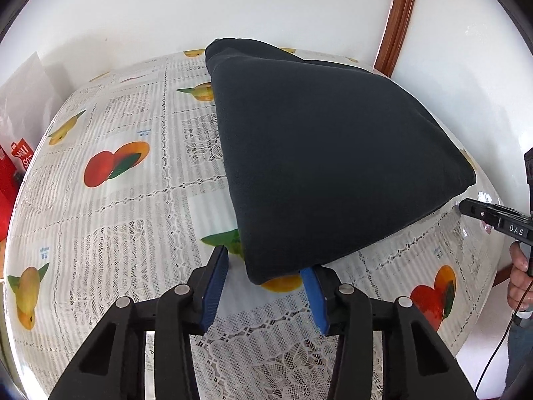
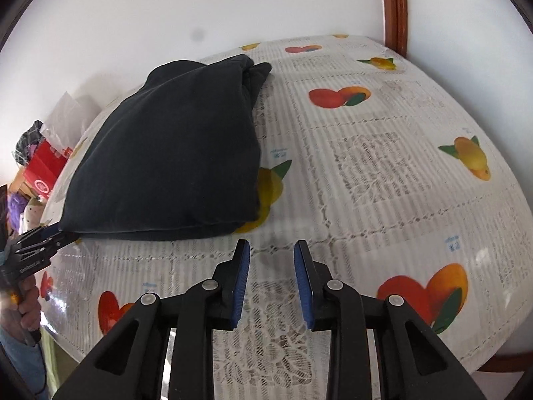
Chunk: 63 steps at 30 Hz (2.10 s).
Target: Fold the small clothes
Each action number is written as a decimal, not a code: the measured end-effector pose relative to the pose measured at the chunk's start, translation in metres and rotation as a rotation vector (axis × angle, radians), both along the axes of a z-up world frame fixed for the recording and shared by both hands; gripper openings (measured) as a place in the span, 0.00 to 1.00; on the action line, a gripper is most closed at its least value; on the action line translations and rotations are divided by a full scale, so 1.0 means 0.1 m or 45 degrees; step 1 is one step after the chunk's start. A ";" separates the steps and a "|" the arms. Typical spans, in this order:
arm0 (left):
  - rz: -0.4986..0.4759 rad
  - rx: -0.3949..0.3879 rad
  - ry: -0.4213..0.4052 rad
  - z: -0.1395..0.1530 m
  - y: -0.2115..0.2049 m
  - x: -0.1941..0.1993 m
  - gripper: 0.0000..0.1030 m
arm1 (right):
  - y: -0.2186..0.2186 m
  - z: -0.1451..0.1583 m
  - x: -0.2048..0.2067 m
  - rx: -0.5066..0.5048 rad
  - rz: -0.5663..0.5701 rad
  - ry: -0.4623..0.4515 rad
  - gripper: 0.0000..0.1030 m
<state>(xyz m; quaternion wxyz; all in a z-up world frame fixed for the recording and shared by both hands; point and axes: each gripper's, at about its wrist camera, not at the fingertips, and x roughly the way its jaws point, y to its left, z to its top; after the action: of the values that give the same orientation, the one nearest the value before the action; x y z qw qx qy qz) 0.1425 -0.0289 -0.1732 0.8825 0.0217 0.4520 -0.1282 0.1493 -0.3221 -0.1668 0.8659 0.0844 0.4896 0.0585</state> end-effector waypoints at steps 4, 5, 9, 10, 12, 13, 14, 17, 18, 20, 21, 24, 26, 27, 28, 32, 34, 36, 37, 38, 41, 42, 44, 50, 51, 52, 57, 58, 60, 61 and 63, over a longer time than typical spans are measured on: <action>-0.028 -0.018 0.003 0.00 -0.03 0.01 0.27 | 0.13 -0.05 0.06 0.018 0.014 -0.047 0.28; -0.025 -0.018 0.000 0.00 -0.03 0.01 0.26 | 0.16 -0.05 0.09 0.038 0.020 -0.055 0.28; -0.016 -0.038 -0.002 0.01 0.03 0.02 0.20 | 0.30 -0.05 0.27 0.058 0.044 -0.084 0.16; -0.008 -0.034 -0.003 0.01 0.04 0.03 0.20 | 0.34 -0.05 0.33 0.055 0.046 -0.087 0.16; 0.023 -0.034 0.001 0.01 0.09 0.09 0.20 | 0.40 -0.05 0.47 0.067 0.050 -0.082 0.16; 0.042 -0.037 0.006 0.01 0.12 0.12 0.20 | 0.43 -0.05 0.56 0.070 0.051 -0.076 0.16; 0.063 -0.036 0.011 0.02 0.14 0.16 0.20 | 0.47 -0.05 0.64 0.075 0.051 -0.072 0.16; 0.132 -0.039 0.037 0.04 0.24 0.25 0.20 | 0.57 -0.06 0.84 0.086 0.058 -0.062 0.17; 0.152 -0.047 0.048 0.04 0.27 0.27 0.20 | 0.60 -0.05 0.87 0.082 0.063 -0.060 0.17; 0.174 -0.074 0.067 0.06 0.33 0.25 0.20 | 0.65 -0.04 0.86 0.073 0.072 -0.047 0.18; 0.184 -0.088 0.074 0.08 0.35 0.22 0.20 | 0.65 -0.03 0.84 0.067 0.071 -0.045 0.18; 0.200 -0.062 0.059 0.15 0.34 0.13 0.20 | 0.59 0.02 0.68 0.052 0.023 -0.040 0.18; 0.193 -0.064 0.038 0.24 0.30 0.04 0.20 | 0.55 0.11 0.55 0.051 -0.019 -0.049 0.18; 0.189 -0.066 0.021 0.31 0.28 0.01 0.23 | 0.55 0.18 0.49 0.040 -0.034 -0.068 0.18; 0.189 -0.062 0.006 0.37 0.25 -0.01 0.29 | 0.55 0.25 0.43 0.018 -0.047 -0.081 0.18; 0.178 -0.056 -0.095 0.68 0.09 -0.18 0.49 | 0.63 0.65 0.26 -0.085 -0.067 -0.143 0.34; 0.169 -0.039 -0.160 0.87 0.02 -0.28 0.56 | 0.68 0.89 0.15 -0.132 -0.071 -0.210 0.44; 0.170 -0.024 -0.222 1.06 -0.05 -0.41 0.58 | 0.73 1.12 0.05 -0.171 -0.073 -0.279 0.53; 0.173 -0.021 -0.240 1.13 -0.07 -0.46 0.62 | 0.75 1.23 -0.01 -0.178 -0.078 -0.306 0.60; 0.178 -0.021 -0.256 1.21 -0.09 -0.52 0.63 | 0.76 1.32 -0.05 -0.176 -0.079 -0.326 0.65; 0.202 -0.007 -0.284 1.37 -0.11 -0.66 0.69 | 0.78 1.55 -0.19 -0.154 -0.066 -0.352 0.67; 0.206 -0.002 -0.293 1.43 -0.11 -0.74 0.70 | 0.79 1.61 -0.24 -0.150 -0.068 -0.355 0.68; 0.213 0.005 -0.310 1.52 -0.12 -0.86 0.73 | 0.80 1.72 -0.36 -0.148 -0.102 -0.370 0.75; 0.255 0.040 -0.347 1.67 -0.11 -1.16 0.84 | 0.86 1.95 -0.77 -0.171 -0.125 -0.460 0.99; 0.257 0.038 -0.354 1.69 -0.10 -1.20 0.85 | 0.87 1.97 -0.81 -0.189 -0.125 -0.447 0.99; 0.259 0.035 -0.357 1.70 -0.10 -1.22 0.85 | 0.88 1.98 -0.85 -0.210 -0.126 -0.437 0.99; 0.265 0.020 -0.361 1.72 -0.07 -1.30 0.86 | 0.87 2.03 -1.00 -0.251 -0.138 -0.435 0.99; 0.266 0.018 -0.360 1.72 -0.06 -1.30 0.86 | 0.88 2.04 -1.01 -0.256 -0.140 -0.439 0.99; 0.271 0.014 -0.362 1.71 -0.05 -1.31 0.86 | 0.88 2.05 -1.04 -0.269 -0.140 -0.444 0.99; 0.266 0.017 -0.362 1.71 -0.04 -1.31 0.86 | 0.89 2.05 -1.06 -0.281 -0.142 -0.447 0.99; 0.274 0.033 -0.361 1.70 -0.04 -1.32 0.86 | 0.88 2.06 -1.08 -0.299 -0.151 -0.451 0.99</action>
<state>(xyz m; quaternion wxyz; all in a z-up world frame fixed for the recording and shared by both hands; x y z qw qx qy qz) 0.0108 -0.0328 -0.0032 0.9456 0.0023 0.3244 -0.0228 0.0410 -0.2341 0.0391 0.9442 0.0001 0.3274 -0.0359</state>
